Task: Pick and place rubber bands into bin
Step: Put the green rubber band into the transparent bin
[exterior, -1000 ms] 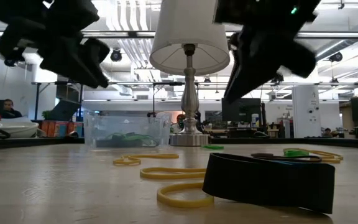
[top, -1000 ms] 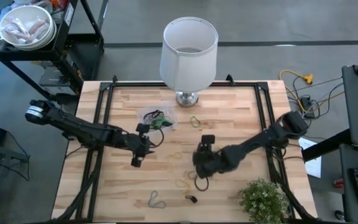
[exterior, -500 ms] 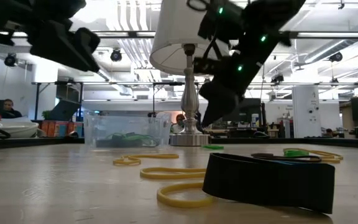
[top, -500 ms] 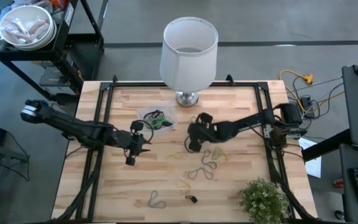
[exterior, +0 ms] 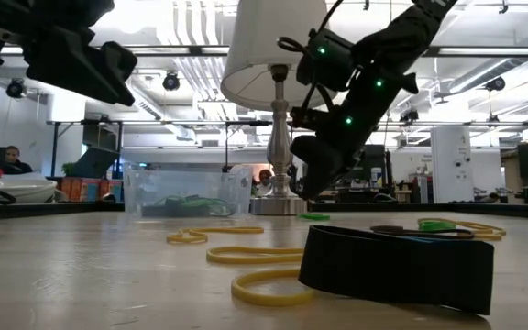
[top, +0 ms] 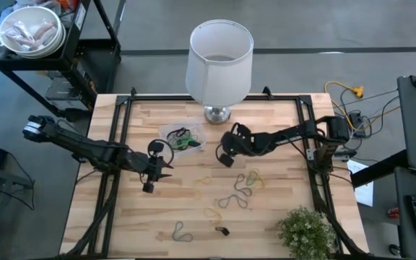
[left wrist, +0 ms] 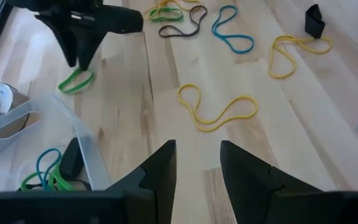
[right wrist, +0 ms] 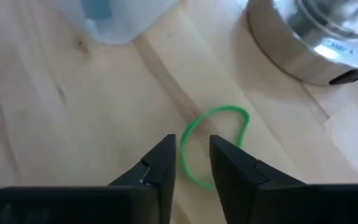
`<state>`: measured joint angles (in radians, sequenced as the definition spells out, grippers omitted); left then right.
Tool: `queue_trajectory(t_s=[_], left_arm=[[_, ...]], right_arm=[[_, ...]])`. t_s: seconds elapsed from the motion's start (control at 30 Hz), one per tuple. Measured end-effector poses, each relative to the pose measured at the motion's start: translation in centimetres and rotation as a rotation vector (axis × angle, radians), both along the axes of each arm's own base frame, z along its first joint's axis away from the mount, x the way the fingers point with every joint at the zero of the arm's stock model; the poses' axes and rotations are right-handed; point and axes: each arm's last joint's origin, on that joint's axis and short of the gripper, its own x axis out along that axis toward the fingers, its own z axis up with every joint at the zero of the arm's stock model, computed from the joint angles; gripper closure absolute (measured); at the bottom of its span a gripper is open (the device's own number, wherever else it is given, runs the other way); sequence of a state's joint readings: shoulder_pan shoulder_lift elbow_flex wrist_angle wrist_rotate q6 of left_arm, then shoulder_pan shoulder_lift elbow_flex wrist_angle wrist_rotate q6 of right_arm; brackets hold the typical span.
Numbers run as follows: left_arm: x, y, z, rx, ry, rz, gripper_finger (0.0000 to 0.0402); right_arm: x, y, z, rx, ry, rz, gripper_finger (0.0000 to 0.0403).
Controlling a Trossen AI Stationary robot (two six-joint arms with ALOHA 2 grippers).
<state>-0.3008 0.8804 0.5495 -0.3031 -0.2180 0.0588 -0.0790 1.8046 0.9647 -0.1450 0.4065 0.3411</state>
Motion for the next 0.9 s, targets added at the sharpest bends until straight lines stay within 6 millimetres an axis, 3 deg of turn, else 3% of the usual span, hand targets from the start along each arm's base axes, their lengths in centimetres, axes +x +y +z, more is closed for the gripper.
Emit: queue_trajectory(t_s=[0.37, 0.9], left_arm=[[0.5, -0.2, -0.3, 0.01, 0.019, 0.0, 0.0292], [0.5, -0.2, -0.2, 0.011, 0.013, 0.001, 0.0292]], right_arm=[[0.3, 0.0, 0.0, 0.014, -0.054, 0.048, 0.0248], [0.5, -1.7, -1.9, 0.053, -0.076, -0.069, 0.0273]])
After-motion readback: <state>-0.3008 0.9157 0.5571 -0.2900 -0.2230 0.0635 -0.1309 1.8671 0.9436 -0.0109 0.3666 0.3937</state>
